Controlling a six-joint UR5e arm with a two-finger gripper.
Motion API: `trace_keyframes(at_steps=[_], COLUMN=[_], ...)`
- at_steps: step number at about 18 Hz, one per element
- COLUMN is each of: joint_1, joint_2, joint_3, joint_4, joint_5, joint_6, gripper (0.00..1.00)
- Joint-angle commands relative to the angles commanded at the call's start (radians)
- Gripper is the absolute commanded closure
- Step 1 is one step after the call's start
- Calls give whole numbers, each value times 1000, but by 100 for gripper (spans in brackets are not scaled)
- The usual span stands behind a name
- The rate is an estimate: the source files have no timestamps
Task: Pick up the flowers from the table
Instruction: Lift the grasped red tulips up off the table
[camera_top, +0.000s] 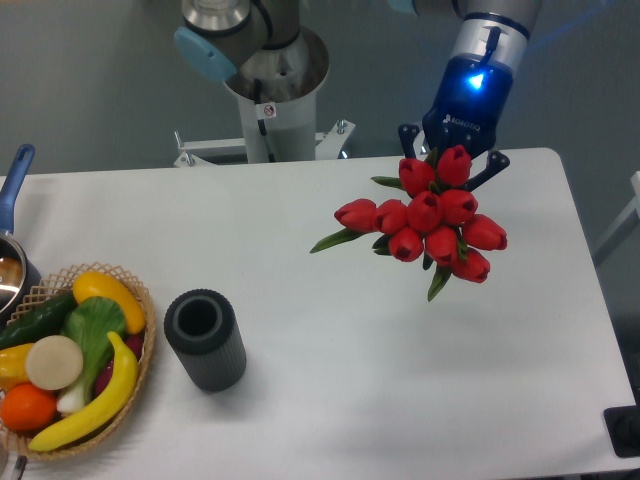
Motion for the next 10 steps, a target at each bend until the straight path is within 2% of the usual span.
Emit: trace_keyframes(at_steps=[10], joint_1=[2], joint_2=[-3], joint_3=[-2], joint_4=[0], joint_5=[3], joint_6=[6], gripper=[81])
